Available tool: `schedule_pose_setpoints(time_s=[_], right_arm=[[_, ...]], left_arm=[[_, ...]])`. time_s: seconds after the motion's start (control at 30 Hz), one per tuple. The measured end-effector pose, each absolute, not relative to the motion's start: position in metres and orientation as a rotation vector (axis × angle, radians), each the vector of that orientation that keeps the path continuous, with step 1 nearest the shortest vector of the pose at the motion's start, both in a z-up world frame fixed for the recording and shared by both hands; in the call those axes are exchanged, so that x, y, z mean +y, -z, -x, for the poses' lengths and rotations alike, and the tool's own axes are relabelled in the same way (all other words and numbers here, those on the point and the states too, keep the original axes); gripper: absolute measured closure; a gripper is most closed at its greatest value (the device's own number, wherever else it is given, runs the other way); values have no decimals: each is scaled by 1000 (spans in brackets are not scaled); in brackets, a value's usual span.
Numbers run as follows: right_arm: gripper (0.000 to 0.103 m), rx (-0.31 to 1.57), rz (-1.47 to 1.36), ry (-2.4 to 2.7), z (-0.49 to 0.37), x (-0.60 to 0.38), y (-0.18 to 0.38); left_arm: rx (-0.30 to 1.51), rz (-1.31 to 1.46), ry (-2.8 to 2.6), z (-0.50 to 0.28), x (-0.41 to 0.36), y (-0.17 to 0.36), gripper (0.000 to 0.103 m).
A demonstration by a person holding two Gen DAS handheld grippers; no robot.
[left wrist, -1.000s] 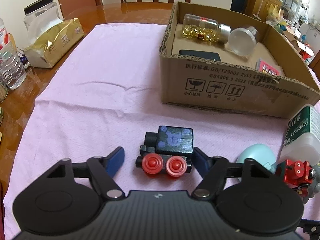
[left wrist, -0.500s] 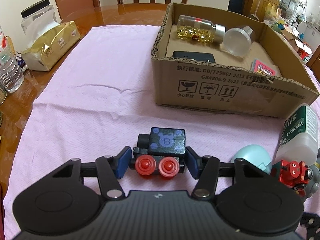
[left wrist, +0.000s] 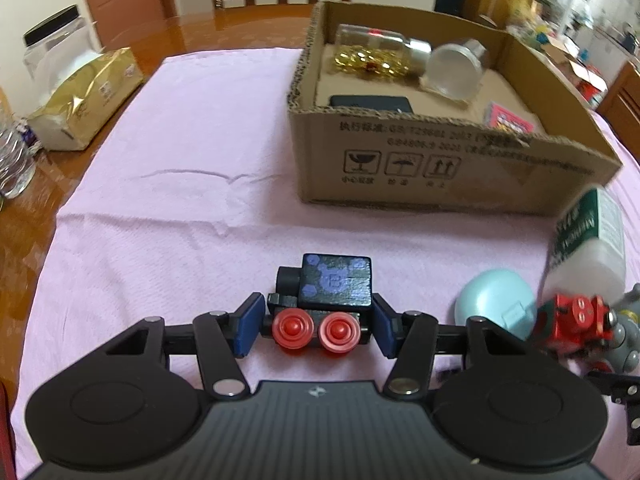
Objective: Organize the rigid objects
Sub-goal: 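Lift the toy train with the left gripper while the right gripper grasps the grey toy cat, then carry both into the box and open both grippers to release them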
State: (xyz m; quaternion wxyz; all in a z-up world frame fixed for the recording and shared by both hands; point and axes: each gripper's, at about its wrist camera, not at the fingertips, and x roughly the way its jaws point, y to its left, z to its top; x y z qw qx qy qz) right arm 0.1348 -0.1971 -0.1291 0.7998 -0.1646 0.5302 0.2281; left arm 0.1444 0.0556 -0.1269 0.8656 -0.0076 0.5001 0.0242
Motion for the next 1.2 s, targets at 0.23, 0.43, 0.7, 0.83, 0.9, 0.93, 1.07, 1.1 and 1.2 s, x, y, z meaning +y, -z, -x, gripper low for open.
schedule_pose_setpoints(time_s=[0.23, 0.43, 0.7, 0.83, 0.9, 0.93, 1.07, 1.1, 1.2], right_arm=[[24, 1145, 317, -468, -130, -196, 133], [23, 1133, 321, -458, -131, -195, 132], [27, 1123, 327, -451, -132, -190, 128], [27, 1132, 337, -446, -133, -190, 127], [27, 1131, 337, -446, -133, -191, 125], [28, 1129, 336, -448, -133, -191, 123], [28, 1127, 341, -453, -133, -193, 113], [28, 1125, 344, -455, -133, -194, 109], [28, 1119, 343, -468, -133, -197, 98]], left_arm=[[1062, 42, -80, -146, 58, 126, 45], [1066, 63, -82, -149, 60, 125, 46], [1080, 40, -40, -149, 62, 122, 51], [1094, 12, 4, -148, 62, 117, 52], [1098, -2, 24, -148, 61, 112, 53], [1103, -8, 36, -147, 62, 109, 53], [1110, -46, 90, -144, 61, 96, 53], [1110, -60, 103, -142, 60, 92, 53], [1109, -97, 148, -140, 57, 77, 53]])
